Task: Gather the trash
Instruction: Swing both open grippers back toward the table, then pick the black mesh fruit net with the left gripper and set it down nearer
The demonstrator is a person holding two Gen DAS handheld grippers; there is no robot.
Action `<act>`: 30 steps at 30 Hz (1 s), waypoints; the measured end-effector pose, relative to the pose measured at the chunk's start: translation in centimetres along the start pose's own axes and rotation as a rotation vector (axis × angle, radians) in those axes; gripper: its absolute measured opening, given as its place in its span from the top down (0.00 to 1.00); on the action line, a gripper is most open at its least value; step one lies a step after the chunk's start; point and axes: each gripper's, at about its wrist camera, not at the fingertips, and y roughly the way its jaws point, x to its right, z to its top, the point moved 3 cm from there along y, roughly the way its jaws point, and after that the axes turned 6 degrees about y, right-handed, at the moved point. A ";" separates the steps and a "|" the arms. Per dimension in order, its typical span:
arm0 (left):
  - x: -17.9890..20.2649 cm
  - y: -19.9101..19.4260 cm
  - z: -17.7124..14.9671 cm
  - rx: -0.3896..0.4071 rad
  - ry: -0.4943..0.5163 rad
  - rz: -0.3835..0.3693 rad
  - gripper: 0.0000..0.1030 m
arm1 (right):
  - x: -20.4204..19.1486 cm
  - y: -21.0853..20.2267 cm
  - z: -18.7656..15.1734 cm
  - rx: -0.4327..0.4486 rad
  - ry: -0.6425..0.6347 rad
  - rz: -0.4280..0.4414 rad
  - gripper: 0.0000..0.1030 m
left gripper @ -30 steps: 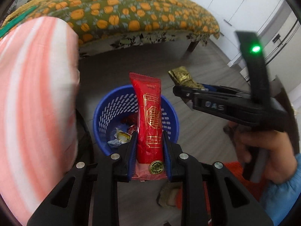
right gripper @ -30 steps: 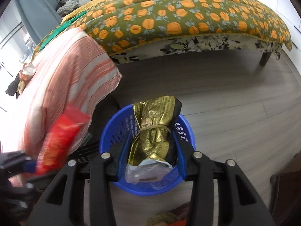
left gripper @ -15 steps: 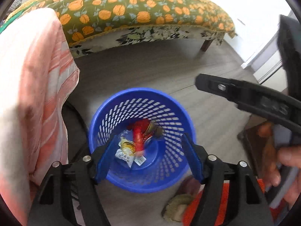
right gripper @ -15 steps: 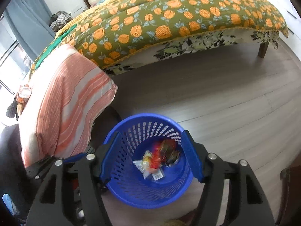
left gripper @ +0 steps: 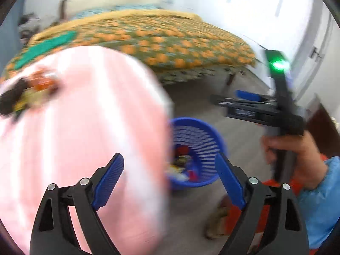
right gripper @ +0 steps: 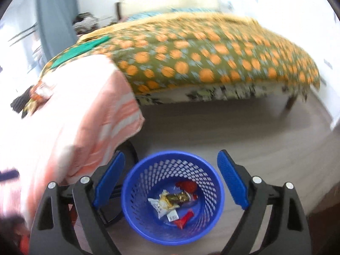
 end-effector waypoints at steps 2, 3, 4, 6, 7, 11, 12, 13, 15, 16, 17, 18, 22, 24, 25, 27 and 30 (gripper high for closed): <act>-3.0 -1.3 -1.5 -0.003 -0.037 0.058 0.15 | -2.5 -0.7 -0.2 0.019 -0.036 0.014 0.16; -5.1 -2.0 -2.6 -0.006 -0.069 0.088 0.15 | -4.8 -1.1 -0.5 0.018 -0.061 0.044 0.16; -6.2 -2.5 -3.2 -0.009 -0.090 0.104 0.15 | -6.3 -1.3 -0.7 0.013 -0.075 0.067 0.16; -9.0 -3.5 -4.5 -0.014 -0.137 0.136 0.15 | -10.7 -1.6 -1.2 -0.014 -0.131 0.127 0.16; -10.4 -4.0 -5.0 -0.017 -0.159 0.156 0.15 | -12.7 -1.6 -1.5 -0.031 -0.157 0.154 0.16; -14.7 -5.5 -6.9 -0.032 -0.215 0.221 0.14 | -20.0 -0.7 -1.6 -0.090 -0.231 0.222 0.16; -15.8 -5.8 -7.3 -0.037 -0.230 0.233 0.14 | -21.6 -0.3 -1.4 -0.100 -0.251 0.226 0.16; -16.5 -6.3 -7.5 -0.036 -0.237 0.242 0.14 | -23.1 0.2 -1.2 -0.109 -0.274 0.225 0.16; -17.4 -7.0 -8.1 -0.030 -0.253 0.256 0.14 | -25.9 1.5 -1.2 -0.118 -0.313 0.214 0.16; -18.0 -7.3 -8.3 -0.028 -0.260 0.258 0.14 | -26.6 2.0 -1.1 -0.122 -0.322 0.210 0.16; -18.2 -7.5 -8.4 -0.025 -0.266 0.260 0.14 | -27.2 2.6 -0.9 -0.127 -0.330 0.206 0.16; -18.6 -7.7 -8.6 -0.024 -0.272 0.260 0.14 | -28.0 3.3 -0.9 -0.134 -0.338 0.202 0.16; -20.6 -8.0 -8.1 -0.022 -0.274 0.263 0.14 | -29.0 4.8 -1.1 -0.145 -0.335 0.199 0.14; -21.8 -8.3 -7.1 -0.006 -0.267 0.263 0.14 | -28.8 4.8 -1.2 -0.151 -0.327 0.197 0.12; -22.6 -8.6 -6.2 0.007 -0.258 0.266 0.14 | -28.7 4.9 -1.2 -0.156 -0.319 0.201 0.12; -24.1 -8.9 -4.1 0.037 -0.236 0.277 0.14 | -28.7 5.0 -1.3 -0.160 -0.313 0.204 0.11; -26.0 -8.6 0.1 0.076 -0.191 0.267 0.10 | -28.7 4.9 -1.4 -0.159 -0.313 0.200 0.10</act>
